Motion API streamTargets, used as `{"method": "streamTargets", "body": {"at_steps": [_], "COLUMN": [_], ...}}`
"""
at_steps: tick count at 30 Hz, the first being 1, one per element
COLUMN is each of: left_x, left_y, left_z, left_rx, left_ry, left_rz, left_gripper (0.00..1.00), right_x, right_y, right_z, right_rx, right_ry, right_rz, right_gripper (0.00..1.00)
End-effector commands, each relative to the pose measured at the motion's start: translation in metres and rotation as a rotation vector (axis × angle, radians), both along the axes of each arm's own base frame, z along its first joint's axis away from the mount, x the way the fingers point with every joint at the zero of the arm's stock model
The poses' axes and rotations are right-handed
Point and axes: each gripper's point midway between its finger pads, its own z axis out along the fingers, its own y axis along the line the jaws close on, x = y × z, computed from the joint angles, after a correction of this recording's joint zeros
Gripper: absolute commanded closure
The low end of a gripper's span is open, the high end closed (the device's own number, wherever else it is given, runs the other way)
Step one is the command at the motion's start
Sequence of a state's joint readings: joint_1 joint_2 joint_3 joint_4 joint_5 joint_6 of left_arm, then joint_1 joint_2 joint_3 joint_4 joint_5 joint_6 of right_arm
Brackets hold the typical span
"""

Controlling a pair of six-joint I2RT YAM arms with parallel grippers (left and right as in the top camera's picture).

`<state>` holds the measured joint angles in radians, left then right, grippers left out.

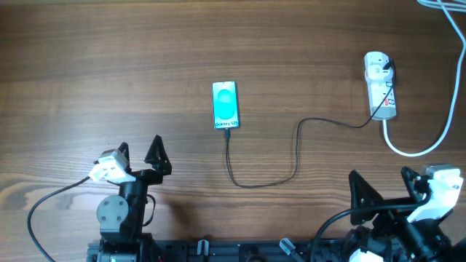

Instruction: Plug charger to phone and switch on socket

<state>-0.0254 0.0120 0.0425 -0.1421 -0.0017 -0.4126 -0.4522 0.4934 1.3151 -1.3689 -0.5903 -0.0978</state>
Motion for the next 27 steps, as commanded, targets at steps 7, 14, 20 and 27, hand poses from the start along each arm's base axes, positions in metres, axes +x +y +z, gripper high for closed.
{"method": "streamTargets", "body": {"at_steps": [7,14,20,27], "left_x": [0.0,0.0,0.0,0.0], "left_y": [-0.002,-0.002,-0.002,-0.002], "left_z": [0.0,0.0,0.0,0.0], "left_rx": [0.014,0.015,0.015,0.015], "left_ry": [-0.006,-0.006,-0.006,-0.006], "left_rz": [-0.01,-0.01,-0.01,-0.01], "left_gripper": [0.0,0.0,0.0,0.0], "right_x": [0.001,0.013,0.024,0.03], "right_y": [-0.001,0.028,0.044,0.055], "right_z": [0.002,0.026,0.018,-0.028], "right_rx": [-0.005,-0.104,-0.148,-0.236], "right_ry": [-0.016,-0.206,-0.324,-0.439], "right_rz": [-0.001,0.278,0.442,0.527], "right_gripper": [0.0,0.0,0.0,0.0]}}
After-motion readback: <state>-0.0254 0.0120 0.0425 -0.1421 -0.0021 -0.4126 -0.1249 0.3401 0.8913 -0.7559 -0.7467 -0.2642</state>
